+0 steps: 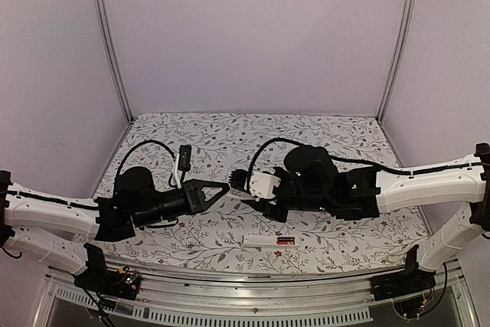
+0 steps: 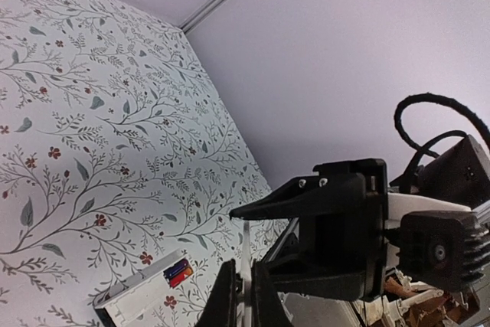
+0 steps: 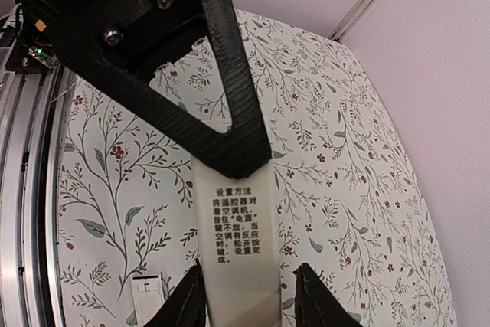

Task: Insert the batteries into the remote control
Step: Pass from the left arm to the right, then place the battery cover on the remote control without the battery cover.

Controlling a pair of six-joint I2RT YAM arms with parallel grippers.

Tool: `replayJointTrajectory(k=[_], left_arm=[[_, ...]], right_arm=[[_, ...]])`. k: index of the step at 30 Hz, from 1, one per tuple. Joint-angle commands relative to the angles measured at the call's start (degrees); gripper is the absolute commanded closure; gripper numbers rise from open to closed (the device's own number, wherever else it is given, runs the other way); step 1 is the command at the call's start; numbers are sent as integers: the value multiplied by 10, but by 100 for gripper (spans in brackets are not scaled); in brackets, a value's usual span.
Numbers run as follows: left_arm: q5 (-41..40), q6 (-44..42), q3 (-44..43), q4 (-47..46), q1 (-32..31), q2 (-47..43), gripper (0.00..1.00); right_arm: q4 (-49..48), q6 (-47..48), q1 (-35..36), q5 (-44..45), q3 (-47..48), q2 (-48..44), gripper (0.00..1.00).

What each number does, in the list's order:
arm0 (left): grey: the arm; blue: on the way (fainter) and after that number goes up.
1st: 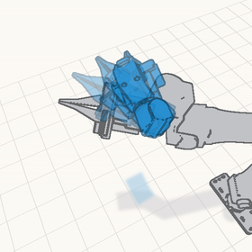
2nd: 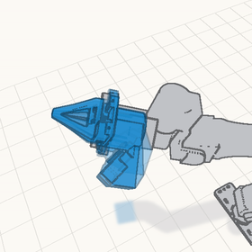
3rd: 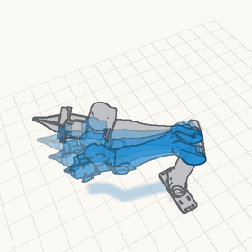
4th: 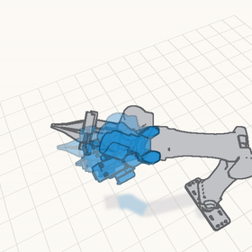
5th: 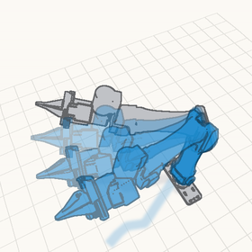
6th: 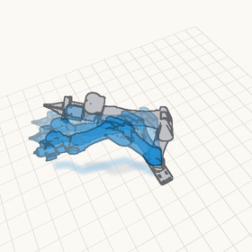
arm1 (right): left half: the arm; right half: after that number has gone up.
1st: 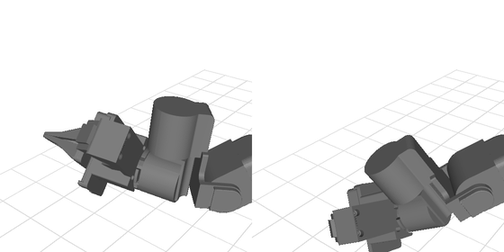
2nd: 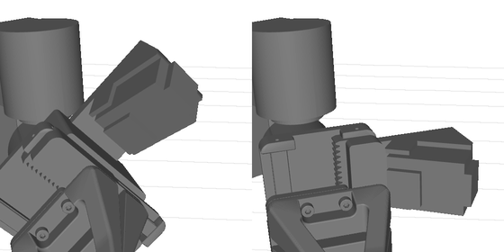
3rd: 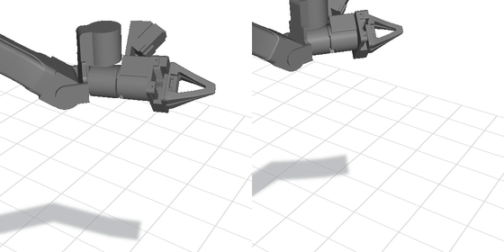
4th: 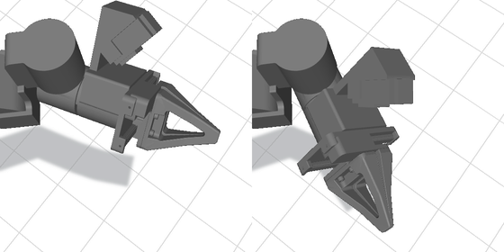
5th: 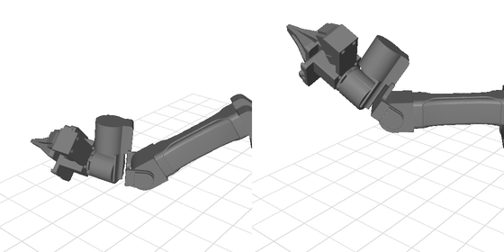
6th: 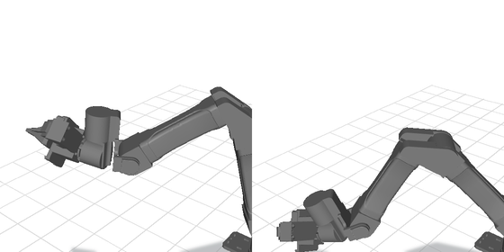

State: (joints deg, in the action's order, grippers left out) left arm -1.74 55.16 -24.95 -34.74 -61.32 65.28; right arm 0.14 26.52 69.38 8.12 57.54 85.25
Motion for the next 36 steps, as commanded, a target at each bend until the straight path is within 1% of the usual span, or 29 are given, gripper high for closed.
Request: replayJointTrajectory(k=[1, 14, 15, 16, 17, 18, 19, 20, 22, 26, 27, 30, 33, 36], left_arm=[[8, -1, -1, -7, 6, 7, 100], [-1, 5, 1, 3, 5, 8, 100], [-6, 7, 2, 7, 5, 6, 97], [-12, 7, 3, 12, 5, 4, 86], [-18, 5, 4, 16, 5, 3, 64], [-24, 4, 5, 22, 5, 0, 50], [-32, 3, 5, 31, 6, -3, 41], [-39, -1, 5, 40, 6, -8, 35], [-62, -12, 4, 65, 6, -22, 29], [-133, -47, 12, 122, 6, -59, 28], [-147, -61, 16, 131, 6, -69, 27], [-178, -110, 27, 153, 0, -95, 19], [-229, -173, 37, 161, -32, -126, 16], [-281, -232, 58, 144, -63, -154, 16]], right_arm=[[19, 0, 3, 6, -4, -1, 63], [50, -9, 3, 21, 13, 4, 79], [54, -9, 3, 21, 15, 4, 81], [60, -9, 3, 21, 17, 4, 82], [70, -11, 3, 18, 18, 2, 83], [80, -12, 3, 15, 19, 1, 83], [92, -14, 2, 12, 21, -1, 84], [105, -18, 2, 6, 21, -3, 84], [139, -24, -3, -15, 21, -8, 84], [214, -44, -31, -104, 19, -7, 84], [231, -43, -36, -116, 18, -3, 84], [272, -39, -42, -132, 24, 15, 84], [299, -41, -46, -152, 34, 40, 84], [301, -37, -51, -163, 31, 61, 83]])
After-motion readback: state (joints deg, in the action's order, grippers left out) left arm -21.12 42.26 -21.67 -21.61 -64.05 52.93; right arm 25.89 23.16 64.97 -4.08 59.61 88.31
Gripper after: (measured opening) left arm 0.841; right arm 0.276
